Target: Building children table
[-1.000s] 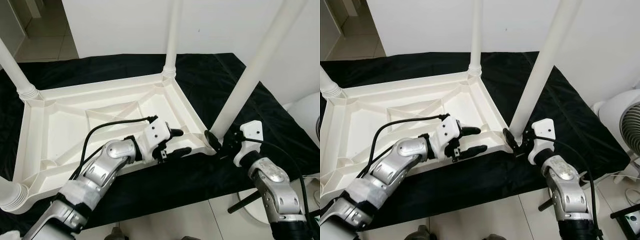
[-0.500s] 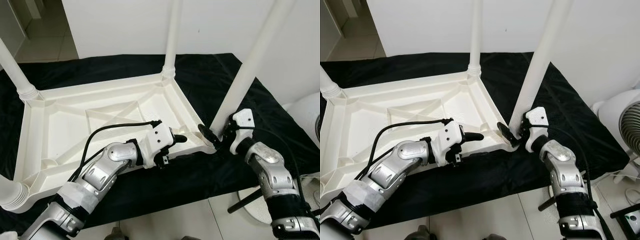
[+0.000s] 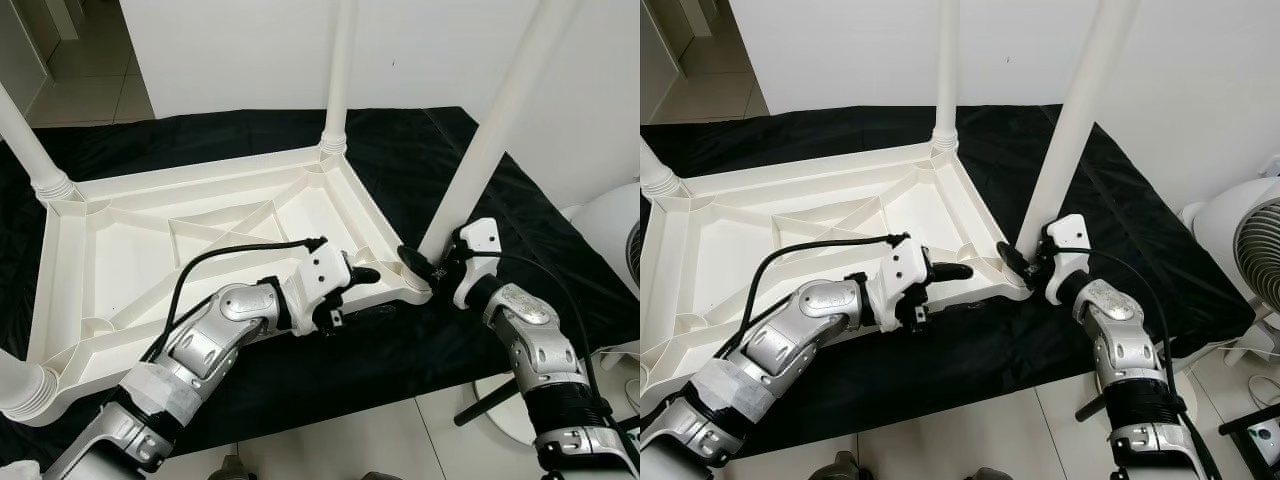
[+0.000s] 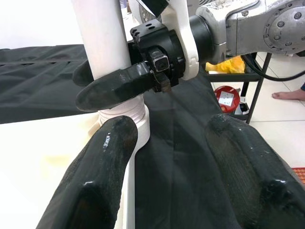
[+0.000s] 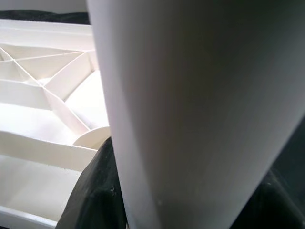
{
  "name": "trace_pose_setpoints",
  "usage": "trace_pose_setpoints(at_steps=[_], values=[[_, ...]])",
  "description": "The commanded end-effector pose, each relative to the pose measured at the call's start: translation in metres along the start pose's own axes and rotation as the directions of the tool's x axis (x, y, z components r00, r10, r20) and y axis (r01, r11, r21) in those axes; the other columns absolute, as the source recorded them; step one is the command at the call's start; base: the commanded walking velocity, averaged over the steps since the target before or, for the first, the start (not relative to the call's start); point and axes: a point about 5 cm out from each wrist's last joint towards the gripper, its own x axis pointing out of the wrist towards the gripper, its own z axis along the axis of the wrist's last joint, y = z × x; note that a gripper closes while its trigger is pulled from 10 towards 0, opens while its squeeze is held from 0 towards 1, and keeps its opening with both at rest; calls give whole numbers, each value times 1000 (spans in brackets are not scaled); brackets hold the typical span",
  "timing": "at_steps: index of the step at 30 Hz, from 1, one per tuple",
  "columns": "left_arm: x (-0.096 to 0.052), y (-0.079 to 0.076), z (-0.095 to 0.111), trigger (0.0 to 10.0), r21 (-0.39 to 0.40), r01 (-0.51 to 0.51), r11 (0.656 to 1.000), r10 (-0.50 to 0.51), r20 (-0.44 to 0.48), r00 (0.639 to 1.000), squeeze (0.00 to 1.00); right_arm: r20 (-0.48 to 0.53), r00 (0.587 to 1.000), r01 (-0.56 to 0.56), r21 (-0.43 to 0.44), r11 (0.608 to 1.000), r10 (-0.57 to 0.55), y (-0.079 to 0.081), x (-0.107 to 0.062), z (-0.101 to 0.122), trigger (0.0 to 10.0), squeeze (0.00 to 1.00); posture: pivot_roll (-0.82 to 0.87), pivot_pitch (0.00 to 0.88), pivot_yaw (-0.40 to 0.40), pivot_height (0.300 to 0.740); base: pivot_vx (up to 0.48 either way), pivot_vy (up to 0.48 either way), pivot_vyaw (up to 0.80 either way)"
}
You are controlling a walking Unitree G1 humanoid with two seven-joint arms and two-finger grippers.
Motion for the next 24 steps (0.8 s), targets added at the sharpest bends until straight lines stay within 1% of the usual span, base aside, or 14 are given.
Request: trace_pose_setpoints(at_steps=[1,2,6,8,10,11,12,15,17,18,19,21,22,24], values=[[1,-6,3,10000,12,143,990,-143,13,990,0,-50,997,63,93,994,-59,5,-1,-15,10000,0,-4,0,-22,740,0,0,0],[1,-6,3,10000,12,143,990,-143,13,990,0,-50,997,63,93,994,-59,5,-1,-15,10000,0,-4,0,-22,740,0,0,0],[2,1,6,10000,3,85,996,-85,53,995,0,-46,974,225,152,962,-221,1,2,-12,10000,0,-10,0,-22,740,0,0,0],[2,1,6,10000,3,85,996,-85,53,995,0,-46,974,225,152,962,-221,1,2,-12,10000,0,-10,0,-22,740,0,0,0],[2,5,8,10000,8,60,998,-61,66,996,0,-48,943,332,219,918,-329,4,6,-7,10000,0,-10,0,-30,740,0,0,0],[2,6,9,10000,6,52,999,-52,75,996,0,-42,927,371,237,898,-372,9,8,-3,10000,0,-10,0,-31,740,0,0,0],[2,6,9,10000,6,52,999,-52,75,996,0,-42,927,371,237,898,-372,9,8,-3,10000,0,-10,0,-31,740,0,0,0],[3,7,10,10000,5,43,999,-44,84,996,0,-38,912,405,244,881,-409,16,10,0,10000,0,-10,0,-32,740,0,0,0],[3,7,10,10000,5,43,999,-44,84,996,0,-38,912,405,244,881,-409,16,10,0,10000,0,-10,0,-32,740,0,0,0],[3,6,10,10000,3,43,999,-43,85,995,0,-43,895,441,234,866,-444,20,10,0,10000,0,-10,0,-39,740,0,0,0],[3,6,10,10000,3,43,999,-43,85,995,0,-43,895,441,234,866,-444,20,10,0,10000,0,-10,0,-39,740,0,0,0],[3,5,8,10000,-3,42,999,-41,84,996,0,-88,823,563,244,789,-561,39,12,-6,10000,0,-8,0,-48,740,0,0,0],[3,4,8,10000,-4,39,999,-39,84,996,0,-106,806,587,265,765,-582,54,17,-8,10000,0,-8,0,-50,740,0,0,0],[3,4,8,10000,-4,39,999,-39,84,996,0,-106,806,587,265,765,-582,54,17,-8,10000,0,-8,0,-50,740,0,0,0]])
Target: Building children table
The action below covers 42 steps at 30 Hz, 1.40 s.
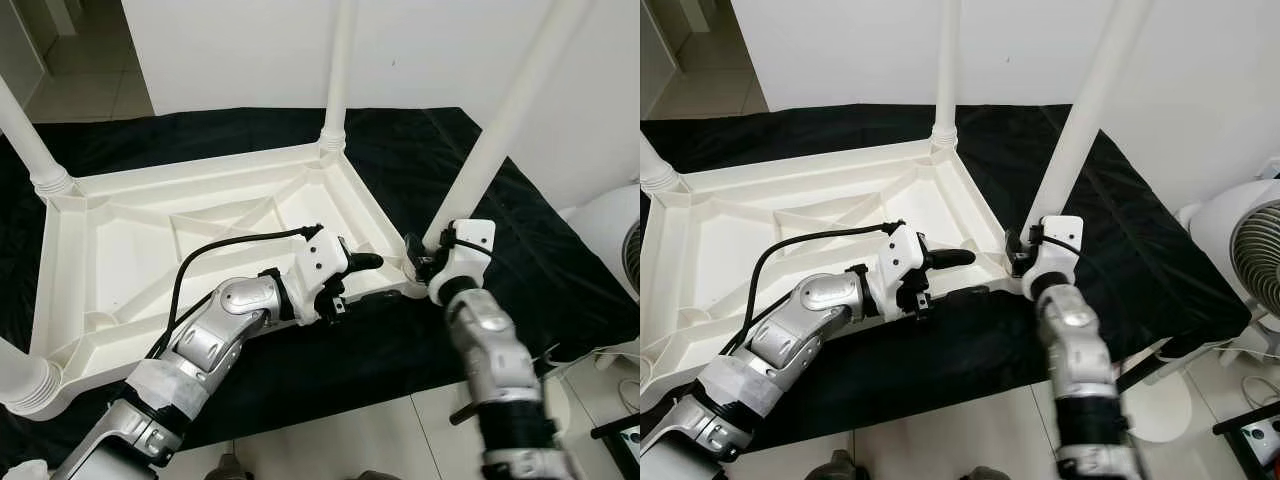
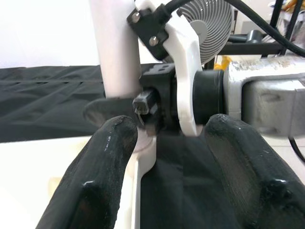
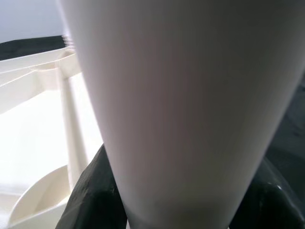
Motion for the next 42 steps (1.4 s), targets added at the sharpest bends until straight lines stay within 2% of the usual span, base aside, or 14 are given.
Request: trace_pose_setpoints(at_steps=[1,5,10,11,14,17,18,27,29,30,32,36,40,42], values=[[-1,-3,1,10000,3,79,997,-79,5,997,0,-83,996,20,83,996,-13,15,-7,-17,10000,0,-4,0,-54,740,0,0,0],[-1,-3,1,10000,3,75,997,-75,8,997,0,-90,996,19,98,995,-11,28,-11,-20,10000,0,-1,0,-58,740,0,0,0],[-1,-4,1,10000,-2,73,997,-73,10,997,0,-82,996,42,91,995,-34,20,-11,-16,10000,0,-8,0,-58,740,0,0,0],[-1,-4,0,10000,-3,74,997,-74,10,997,0,-77,996,41,84,996,-35,15,-10,-14,10000,1000,-8,0,-58,740,0,0,0],[-1,-4,0,10000,-3,74,997,-74,10,997,0,-74,997,40,78,996,-34,12,-9,-12,10000,1000,-8,0,-58,740,0,0,0],[0,-2,1,10000,1,71,997,-71,10,997,0,-54,997,-53,62,997,56,9,-11,-8,10000,1000,-5,0,-56,740,0,0,0],[0,-1,1,10000,2,70,998,-70,10,998,0,-46,996,-77,68,995,80,5,-13,-7,10000,0,-5,0,-53,740,0,0,0],[-1,0,1,10000,3,66,998,-66,5,998,0,15,986,-166,49,985,165,-20,-18,6,10000,0,-10,0,-44,740,0,0,0],[-1,1,1,10000,6,65,998,-65,4,998,0,18,970,-240,-49,969,241,-29,-17,7,10000,0,-13,0,-36,740,0,0,0],[-1,1,1,10000,6,65,998,-65,4,998,0,18,970,-240,-49,969,241,-29,-17,7,10000,0,-13,0,-36,740,0,0,0],[-1,1,2,10000,11,66,998,-66,3,998,0,27,941,-329,-149,933,336,-39,-15,10,10000,0,-12,0,-30,740,0,0,0],[0,1,2,10000,13,67,998,-67,2,998,0,12,927,-366,-183,912,375,-41,-13,9,10000,0,-10,0,-28,740,0,0,0],[0,3,3,10000,25,71,997,-71,-2,997,0,-50,891,-447,-280,850,452,-42,-3,4,10000,0,-1,0,-23,740,0,0,0],[0,3,3,10000,25,71,997,-71,-2,997,0,-50,891,-447,-280,850,452,-42,-3,4,10000,0,-1,0,-23,740,0,0,0]])
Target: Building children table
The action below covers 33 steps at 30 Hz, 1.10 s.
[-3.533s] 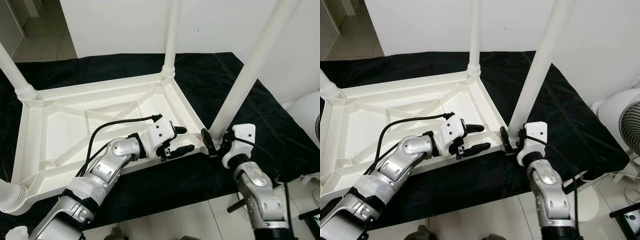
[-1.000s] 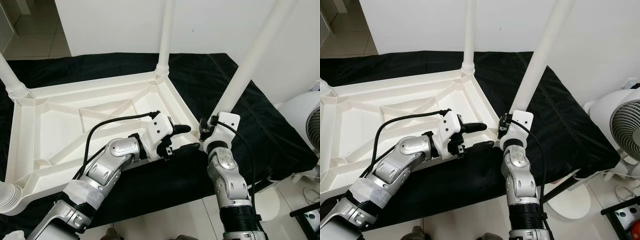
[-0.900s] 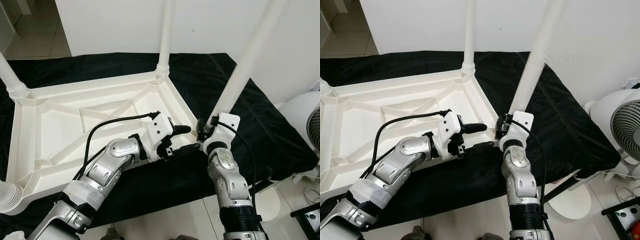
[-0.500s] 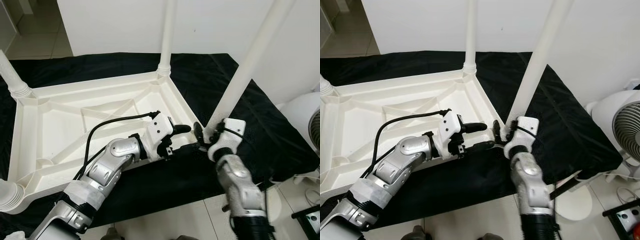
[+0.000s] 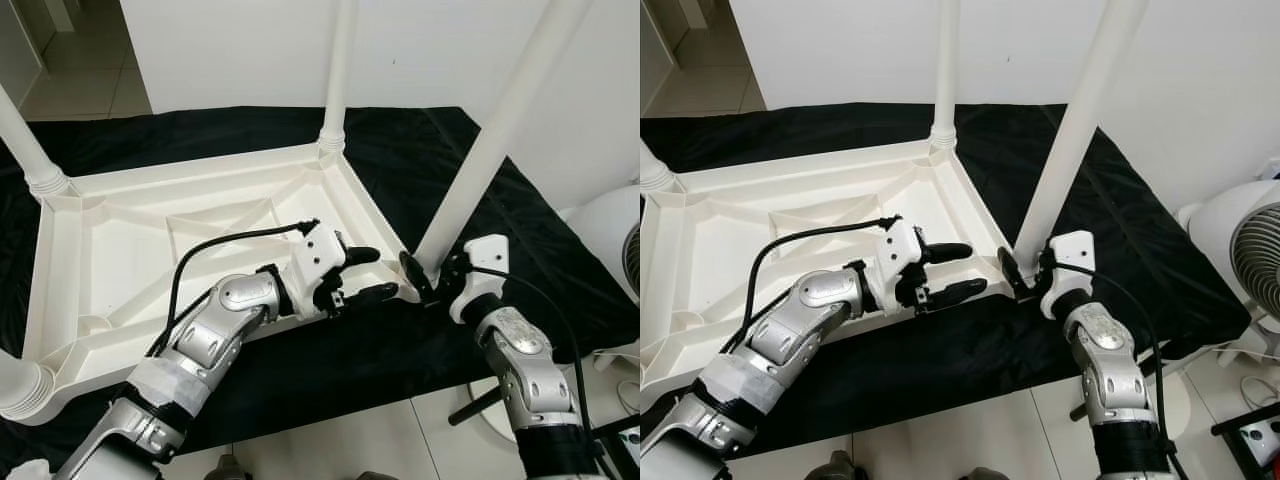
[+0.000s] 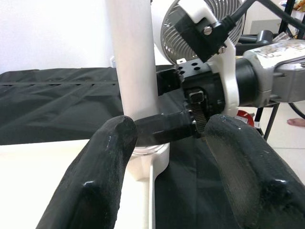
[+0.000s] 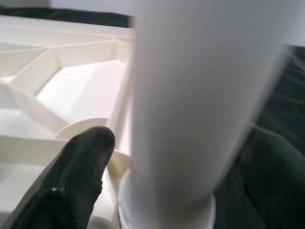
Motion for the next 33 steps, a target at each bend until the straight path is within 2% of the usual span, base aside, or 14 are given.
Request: trace_pose_setpoints(at_steps=[1,6,11,12,14,15,22,23,24,25,32,33], values=[[0,-3,0,10000,11,96,995,-96,-7,995,0,-17,999,-29,-36,999,28,-1,2,-2,10000,0,2,0,-25,740,0,0,0],[1,-3,1,10000,12,94,996,-94,-5,996,0,-20,996,-88,-43,995,87,0,14,-3,10000,0,3,0,-22,740,0,0,0],[2,-5,0,10000,21,100,995,-99,-13,995,0,-16,996,-83,-58,995,82,2,23,-4,10000,0,14,0,-26,740,0,0,0],[2,-5,0,10000,26,101,995,-101,-17,995,0,-18,996,-87,-62,994,86,3,25,-6,3412,0,17,0,-29,740,0,0,0],[1,-5,0,10000,30,99,995,-98,-21,995,0,-27,995,-100,-63,993,99,5,25,-9,3412,0,18,0,-30,740,0,0,0],[0,-4,-1,10000,31,96,995,-95,-24,995,0,-41,993,-110,-59,992,108,7,23,-13,0,0,20,0,-33,740,0,0,0],[0,-6,-3,10000,33,91,995,-90,-29,995,0,-71,992,-107,-36,994,104,6,16,-24,0,0,13,0,-41,740,0,0,0],[0,-6,-3,10000,33,91,995,-90,-30,995,0,-68,994,-90,-27,996,88,6,15,-25,4745,0,11,1,-41,740,0,0,0],[0,-6,-3,10000,33,91,995,-90,-30,995,0,-68,994,-90,-27,996,88,6,15,-25,4745,0,11,1,-41,740,0,0,0],[0,-7,-4,10000,36,91,995,-90,-35,995,0,-60,997,-49,3,999,49,6,12,-24,10000,0,8,3,-42,740,0,0,0],[-1,-7,-7,10000,65,88,994,-85,-55,995,0,-30,999,26,42,999,-25,12,8,-18,10000,0,3,11,-42,740,0,0,0],[-2,-7,-7,10000,64,87,994,-84,-54,995,0,-20,998,65,59,996,-64,16,7,-16,10000,0,0,14,-40,740,0,0,0]])
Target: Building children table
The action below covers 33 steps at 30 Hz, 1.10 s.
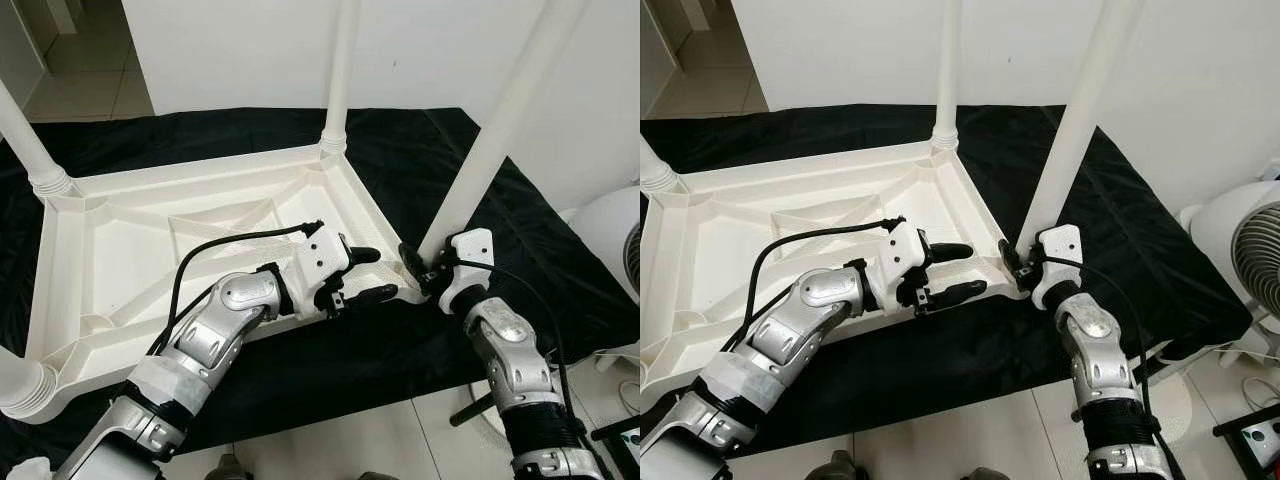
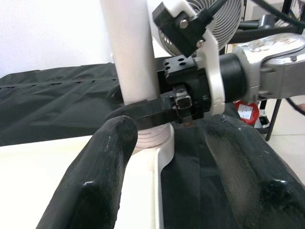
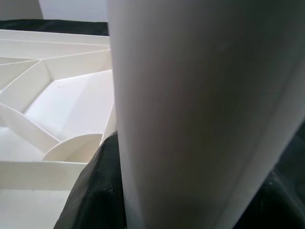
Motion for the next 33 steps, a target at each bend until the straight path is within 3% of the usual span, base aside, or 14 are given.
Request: trace_pose_setpoints(at_steps=[1,3,6,7,10,14,21,22,23,24,30,33], values=[[0,-7,-3,10000,8,85,996,-85,-15,996,0,-46,999,18,18,1000,-17,7,-4,-9,10000,0,0,14,-40,740,0,0,0],[0,-9,-5,10000,-3,87,996,-87,-13,996,0,-42,985,172,39,984,-170,11,-4,-6,10000,0,-7,19,-41,740,0,0,0],[0,-10,-6,10000,-6,89,996,-89,-14,996,0,-46,969,243,38,969,-241,11,-5,-6,10000,0,-7,19,-41,740,0,0,0],[0,-12,-8,10000,-11,92,996,-92,-18,996,0,-63,923,384,51,922,-380,16,-7,-8,10000,0,-8,22,-43,740,0,0,0],[0,-12,-8,10000,-11,91,996,-91,-20,996,0,-70,905,424,64,903,-420,19,-8,-9,10000,0,-8,22,-43,740,0,0,0],[-2,-4,-8,10000,-5,57,998,-57,-23,998,0,-114,866,500,145,854,-487,38,-5,-9,10000,0,-6,18,-49,740,0,0,0],[-2,-4,-8,10000,1,55,998,-55,-26,998,0,-87,870,492,158,856,-485,41,1,0,10000,0,-7,13,-50,740,0,0,0],[-2,-4,-9,10000,1,58,998,-58,-26,998,0,-84,867,498,157,853,-491,41,0,2,10000,357,-7,13,-49,740,0,0,0],[-2,-4,-9,10000,1,58,998,-58,-26,998,0,-84,867,498,157,853,-491,41,0,2,10000,357,-7,13,-49,740,0,0,0],[-2,-6,-9,10000,0,62,998,-62,-27,998,0,-77,863,504,162,848,-499,40,-1,4,10000,1000,-6,11,-50,740,0,0,0],[-3,-5,-9,10000,6,61,998,-61,-29,998,0,-54,868,495,168,853,-493,37,-4,7,10000,1000,0,8,-53,740,0,0,0],[-3,-3,-10,10000,15,52,999,-52,-35,998,0,-32,888,460,96,883,-459,33,-9,9,10000,1000,1,6,-54,740,0,0,0]])
